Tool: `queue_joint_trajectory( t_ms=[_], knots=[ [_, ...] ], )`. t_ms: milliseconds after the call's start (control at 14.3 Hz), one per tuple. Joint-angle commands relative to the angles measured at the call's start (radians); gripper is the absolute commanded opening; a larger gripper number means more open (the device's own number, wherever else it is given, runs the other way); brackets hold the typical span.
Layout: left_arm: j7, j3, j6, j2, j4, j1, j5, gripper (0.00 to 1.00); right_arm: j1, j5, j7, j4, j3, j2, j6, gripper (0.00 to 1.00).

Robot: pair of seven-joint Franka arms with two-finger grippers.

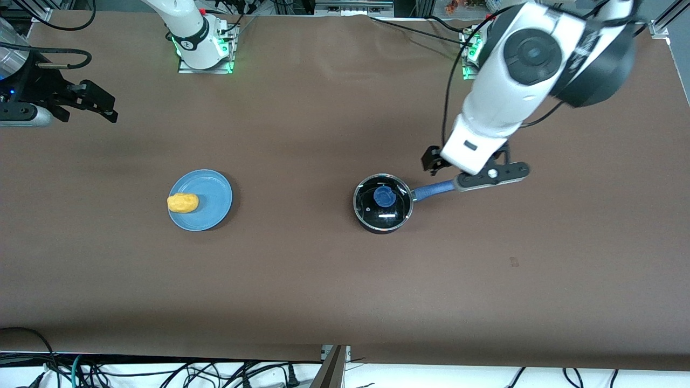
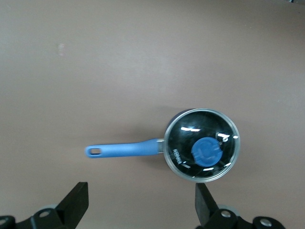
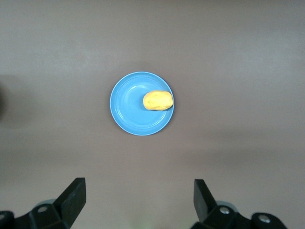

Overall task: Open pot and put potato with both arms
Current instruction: 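Lower the left gripper onto the blue lid knob and close it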

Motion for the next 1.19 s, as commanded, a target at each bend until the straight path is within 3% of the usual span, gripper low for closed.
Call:
queue_joint_trajectory(
  t_ms=[0, 210, 560, 1120],
  knots=[
    [-0.122, 0.010, 0.082, 0.087, 0.033, -0.052, 0.026, 0.99, 0.002, -0.011, -0.008, 0.017, -0.004, 0.005, -0.015, 1.00],
    [-0.210, 0.008, 0.130, 0.156, 0.033, -0.101, 0.101, 0.99, 0.002, -0.011, -0.006, 0.017, -0.004, 0.005, -0.013, 1.00],
    [-0.290, 0.010, 0.315, 0.280, 0.025, -0.107, 0.112, 0.99, 0.001, -0.009, -0.006, 0.017, -0.004, 0.005, -0.013, 1.00],
    [-0.400, 0.011, 0.386, 0.336, 0.011, -0.144, 0.153, 1.00, -0.004, -0.009, -0.008, 0.019, -0.006, 0.007, -0.013, 1.00]
  ],
)
